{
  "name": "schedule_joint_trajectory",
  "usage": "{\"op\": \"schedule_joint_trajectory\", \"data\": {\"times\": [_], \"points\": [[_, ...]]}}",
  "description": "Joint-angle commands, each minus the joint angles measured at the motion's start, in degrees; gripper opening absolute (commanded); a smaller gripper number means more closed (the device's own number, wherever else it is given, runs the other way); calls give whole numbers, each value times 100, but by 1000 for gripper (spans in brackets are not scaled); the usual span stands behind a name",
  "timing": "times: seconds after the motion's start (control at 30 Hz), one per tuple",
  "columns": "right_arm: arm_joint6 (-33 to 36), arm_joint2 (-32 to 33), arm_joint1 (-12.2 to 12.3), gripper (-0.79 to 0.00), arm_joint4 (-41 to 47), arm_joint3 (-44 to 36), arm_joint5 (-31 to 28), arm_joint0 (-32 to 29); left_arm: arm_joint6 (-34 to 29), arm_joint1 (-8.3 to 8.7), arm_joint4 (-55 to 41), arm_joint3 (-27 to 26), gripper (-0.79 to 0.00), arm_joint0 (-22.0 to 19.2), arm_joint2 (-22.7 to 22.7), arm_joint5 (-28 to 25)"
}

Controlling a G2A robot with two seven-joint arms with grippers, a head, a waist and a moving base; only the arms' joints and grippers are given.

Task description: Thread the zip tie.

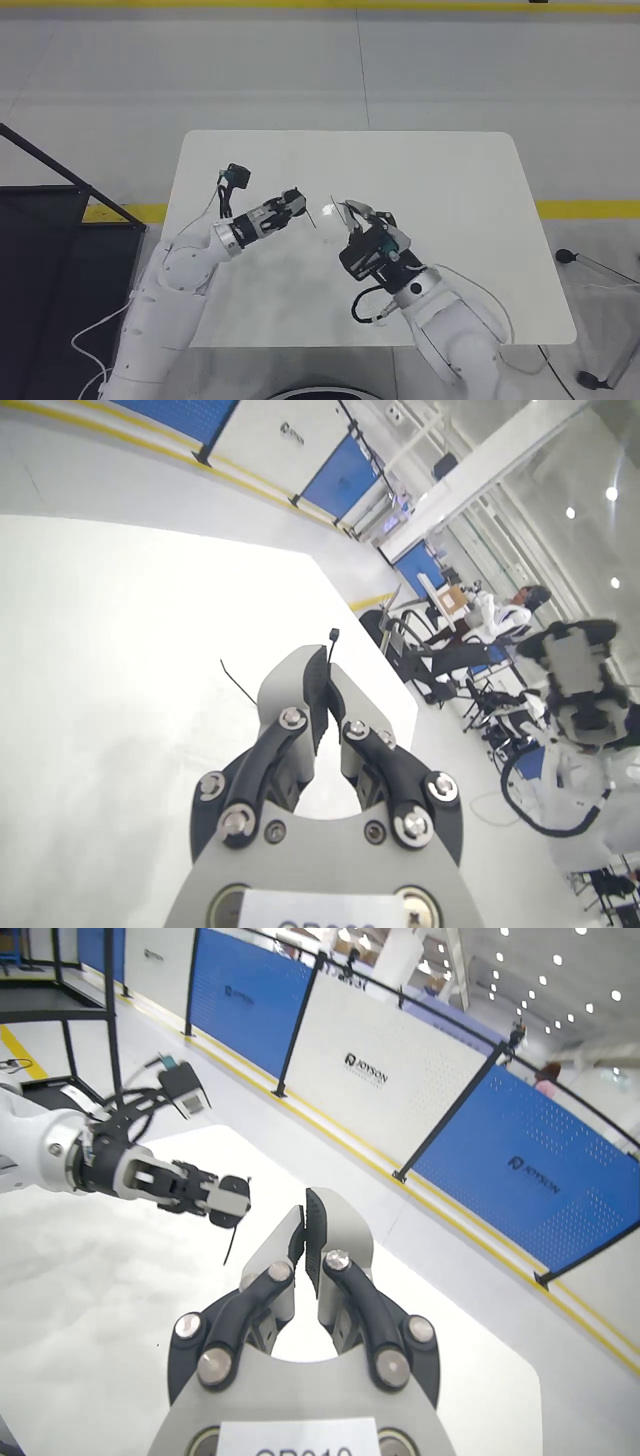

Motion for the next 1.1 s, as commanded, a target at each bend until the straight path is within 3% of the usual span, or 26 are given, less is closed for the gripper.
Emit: {"op": "schedule_joint_trajectory", "data": {"times": [0.0, 0.3, 0.63, 0.83, 1.07], "points": [[-498, 158, 45, -785, -31, 30, -274, -32, -225, 15, 84, 98, -785, -107, 131, -142], [-1232, 337, 193, -785, -704, -95, -944, -126, -646, 71, 75, 315, -785, -334, 478, -505], [-1244, 342, 203, -785, -769, -112, -957, -151, -638, 73, 75, 319, -785, -336, 479, -501], [-1098, 181, 208, -785, -845, -40, -780, -164, -136, 68, 554, 130, -785, -249, 674, -369], [-1470, 135, 293, -785, -1217, 27, -1212, -51, -2, 92, 648, 199, -785, -346, 844, -640]]}}
